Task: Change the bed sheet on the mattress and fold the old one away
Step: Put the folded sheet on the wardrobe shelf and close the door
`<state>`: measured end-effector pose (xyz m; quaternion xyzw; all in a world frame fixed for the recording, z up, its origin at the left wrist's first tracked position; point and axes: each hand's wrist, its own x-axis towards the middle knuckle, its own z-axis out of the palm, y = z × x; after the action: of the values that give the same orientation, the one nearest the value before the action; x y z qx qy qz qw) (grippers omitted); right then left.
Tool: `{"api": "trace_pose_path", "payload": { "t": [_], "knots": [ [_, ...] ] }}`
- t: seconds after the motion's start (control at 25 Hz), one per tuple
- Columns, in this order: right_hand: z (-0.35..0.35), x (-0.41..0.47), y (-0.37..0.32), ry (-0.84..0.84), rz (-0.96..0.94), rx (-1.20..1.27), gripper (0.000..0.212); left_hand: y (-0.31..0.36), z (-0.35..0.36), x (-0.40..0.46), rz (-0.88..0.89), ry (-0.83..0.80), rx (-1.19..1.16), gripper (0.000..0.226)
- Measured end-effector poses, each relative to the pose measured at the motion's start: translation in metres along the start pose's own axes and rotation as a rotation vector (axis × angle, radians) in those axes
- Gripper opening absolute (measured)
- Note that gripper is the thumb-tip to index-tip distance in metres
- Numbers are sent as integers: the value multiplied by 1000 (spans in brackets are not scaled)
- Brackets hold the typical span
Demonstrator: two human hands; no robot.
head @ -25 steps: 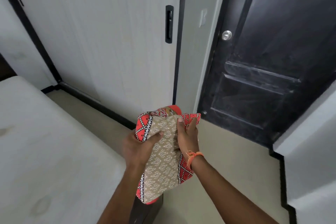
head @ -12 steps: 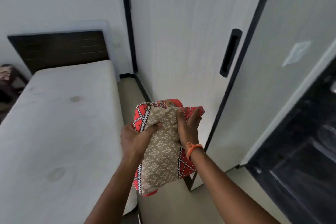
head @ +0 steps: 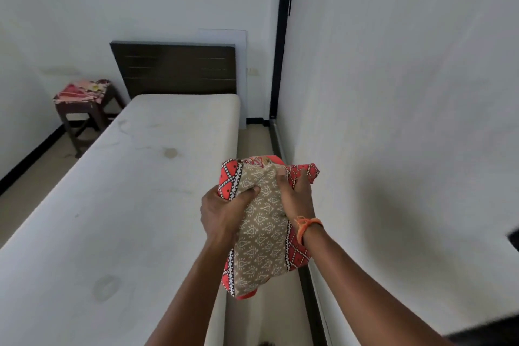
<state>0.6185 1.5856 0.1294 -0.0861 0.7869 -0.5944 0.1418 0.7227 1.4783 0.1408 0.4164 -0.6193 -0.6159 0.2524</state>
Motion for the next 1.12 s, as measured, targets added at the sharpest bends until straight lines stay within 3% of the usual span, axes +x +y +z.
{"api": "trace_pose_path", "payload": {
  "t": [0.28, 0.56, 0.8, 1.12],
  "knots": [
    [52, 205, -54, -25, -57, 4, 107, 63, 67, 175, 69, 74, 8, 41],
    [94, 438, -75, -63, -137, 12, 49, 96, 149, 365, -16, 183, -29, 50],
    [131, 644, -132, -15, -111, 49, 59, 173, 239, 534, 18, 210, -9, 48],
    [192, 916, -191, 14, -176, -24, 54, 234, 350, 797, 17, 153, -108, 48]
  ]
}}
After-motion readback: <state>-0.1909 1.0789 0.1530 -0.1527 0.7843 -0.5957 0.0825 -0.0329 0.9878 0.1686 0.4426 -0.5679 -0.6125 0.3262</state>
